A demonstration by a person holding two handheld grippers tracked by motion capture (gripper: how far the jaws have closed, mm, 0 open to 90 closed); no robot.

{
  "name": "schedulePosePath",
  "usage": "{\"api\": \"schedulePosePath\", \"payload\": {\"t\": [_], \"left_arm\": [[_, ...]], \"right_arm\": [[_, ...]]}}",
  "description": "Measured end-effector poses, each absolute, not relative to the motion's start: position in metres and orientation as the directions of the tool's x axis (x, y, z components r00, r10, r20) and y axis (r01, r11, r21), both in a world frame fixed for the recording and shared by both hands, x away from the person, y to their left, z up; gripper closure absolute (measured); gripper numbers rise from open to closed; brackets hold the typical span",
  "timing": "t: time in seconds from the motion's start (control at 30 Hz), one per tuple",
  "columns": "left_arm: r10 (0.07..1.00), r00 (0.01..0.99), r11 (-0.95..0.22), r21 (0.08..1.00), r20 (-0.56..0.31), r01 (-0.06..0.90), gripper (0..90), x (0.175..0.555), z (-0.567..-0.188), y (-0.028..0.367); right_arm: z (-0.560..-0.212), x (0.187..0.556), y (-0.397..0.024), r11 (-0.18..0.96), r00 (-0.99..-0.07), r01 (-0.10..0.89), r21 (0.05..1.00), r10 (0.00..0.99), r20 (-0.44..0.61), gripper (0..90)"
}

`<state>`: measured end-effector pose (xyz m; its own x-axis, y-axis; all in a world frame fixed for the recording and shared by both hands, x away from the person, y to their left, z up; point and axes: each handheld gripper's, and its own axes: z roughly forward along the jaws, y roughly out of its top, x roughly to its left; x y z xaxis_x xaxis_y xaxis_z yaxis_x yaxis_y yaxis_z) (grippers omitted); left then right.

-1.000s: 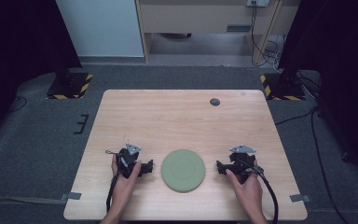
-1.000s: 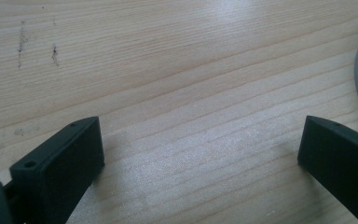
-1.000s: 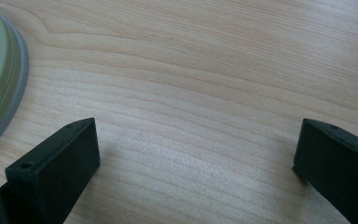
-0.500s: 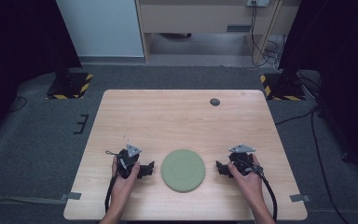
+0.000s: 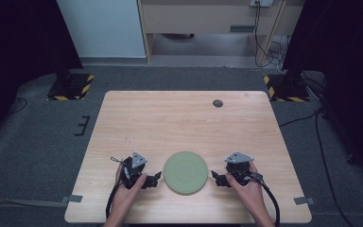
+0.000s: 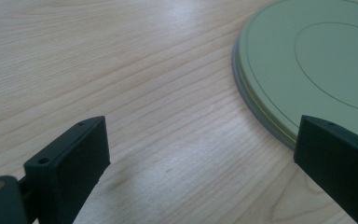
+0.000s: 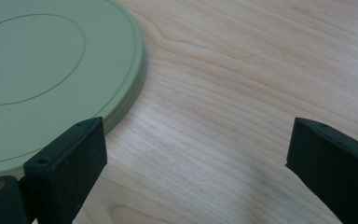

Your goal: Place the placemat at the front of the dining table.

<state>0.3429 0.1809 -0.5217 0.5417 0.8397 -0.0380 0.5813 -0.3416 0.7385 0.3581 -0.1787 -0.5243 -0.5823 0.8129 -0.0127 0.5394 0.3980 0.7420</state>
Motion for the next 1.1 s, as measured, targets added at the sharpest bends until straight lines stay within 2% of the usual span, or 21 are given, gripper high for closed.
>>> {"api": "schedulePosePath", "payload": {"t": [0.47,0.73,1.1], "left_arm": [[0.816,0.577,-0.380,0.715,-0.039,0.586,3.7,0.338,-0.527,0.165],[0.820,0.570,-0.377,0.711,-0.041,0.593,0.1,0.341,-0.529,0.165],[0.839,0.543,-0.361,0.719,-0.027,0.594,0.1,0.347,-0.529,0.163]], "right_arm": [[-0.526,0.350,-0.158,0.451,-0.634,0.507,0.735,0.772,-0.036,4.8],[-0.526,0.350,-0.156,0.446,-0.621,0.510,0.736,0.782,-0.043,2.8],[-0.527,0.355,-0.154,0.432,-0.588,0.518,0.738,0.806,-0.059,0.8]]}}
